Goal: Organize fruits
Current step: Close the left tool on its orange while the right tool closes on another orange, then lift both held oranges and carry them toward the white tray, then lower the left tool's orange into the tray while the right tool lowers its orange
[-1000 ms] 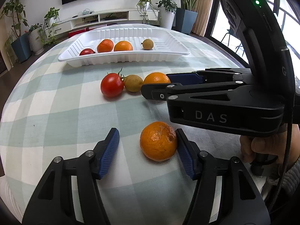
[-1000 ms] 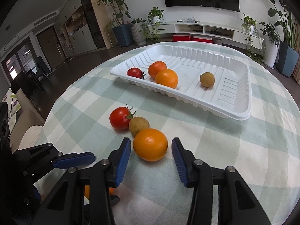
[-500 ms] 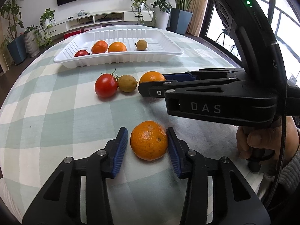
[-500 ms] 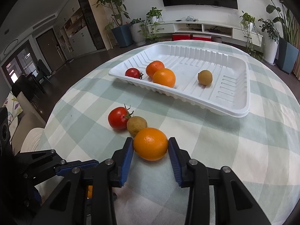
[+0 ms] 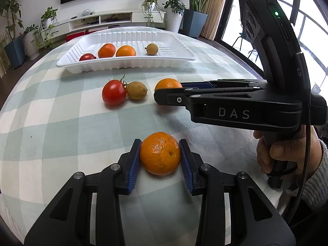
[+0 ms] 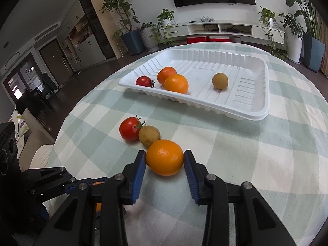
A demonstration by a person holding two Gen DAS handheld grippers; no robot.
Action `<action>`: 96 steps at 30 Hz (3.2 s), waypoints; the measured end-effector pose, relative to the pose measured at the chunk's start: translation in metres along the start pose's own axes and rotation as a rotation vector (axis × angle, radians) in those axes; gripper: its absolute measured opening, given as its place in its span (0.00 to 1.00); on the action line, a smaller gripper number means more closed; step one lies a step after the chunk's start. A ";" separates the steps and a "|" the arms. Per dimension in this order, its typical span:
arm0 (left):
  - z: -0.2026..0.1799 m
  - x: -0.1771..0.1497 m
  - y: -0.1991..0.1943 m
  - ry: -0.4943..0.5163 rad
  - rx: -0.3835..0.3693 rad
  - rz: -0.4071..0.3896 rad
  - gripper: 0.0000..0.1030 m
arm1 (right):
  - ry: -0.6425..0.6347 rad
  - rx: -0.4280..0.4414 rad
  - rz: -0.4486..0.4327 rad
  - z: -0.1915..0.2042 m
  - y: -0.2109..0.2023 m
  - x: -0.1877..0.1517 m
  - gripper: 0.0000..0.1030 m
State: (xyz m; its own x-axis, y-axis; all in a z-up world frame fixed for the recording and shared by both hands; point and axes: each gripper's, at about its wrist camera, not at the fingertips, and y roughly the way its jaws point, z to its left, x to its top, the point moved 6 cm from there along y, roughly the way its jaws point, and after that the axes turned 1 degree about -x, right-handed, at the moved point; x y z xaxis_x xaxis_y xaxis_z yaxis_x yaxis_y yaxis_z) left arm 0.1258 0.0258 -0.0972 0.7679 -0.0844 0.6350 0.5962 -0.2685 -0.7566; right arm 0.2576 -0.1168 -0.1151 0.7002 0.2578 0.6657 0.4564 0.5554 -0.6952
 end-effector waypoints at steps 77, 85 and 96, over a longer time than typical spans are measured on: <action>0.033 0.141 0.019 -0.083 -0.062 -0.118 0.33 | 0.274 0.100 -0.180 -0.067 -0.034 0.048 0.40; 0.032 0.153 0.026 -0.074 -0.066 -0.120 0.33 | 0.282 0.097 -0.178 -0.070 -0.034 0.050 0.40; 0.033 0.166 0.036 -0.068 -0.074 -0.119 0.33 | 0.256 0.075 -0.176 -0.076 -0.025 0.066 0.40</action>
State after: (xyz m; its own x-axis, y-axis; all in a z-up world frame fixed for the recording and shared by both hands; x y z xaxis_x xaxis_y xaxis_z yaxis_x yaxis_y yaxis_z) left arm 0.2824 0.0339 -0.0243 0.7087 0.0170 0.7053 0.6668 -0.3429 -0.6617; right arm 0.3340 -0.1738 -0.0740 0.7336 -0.0493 0.6778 0.5478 0.6331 -0.5469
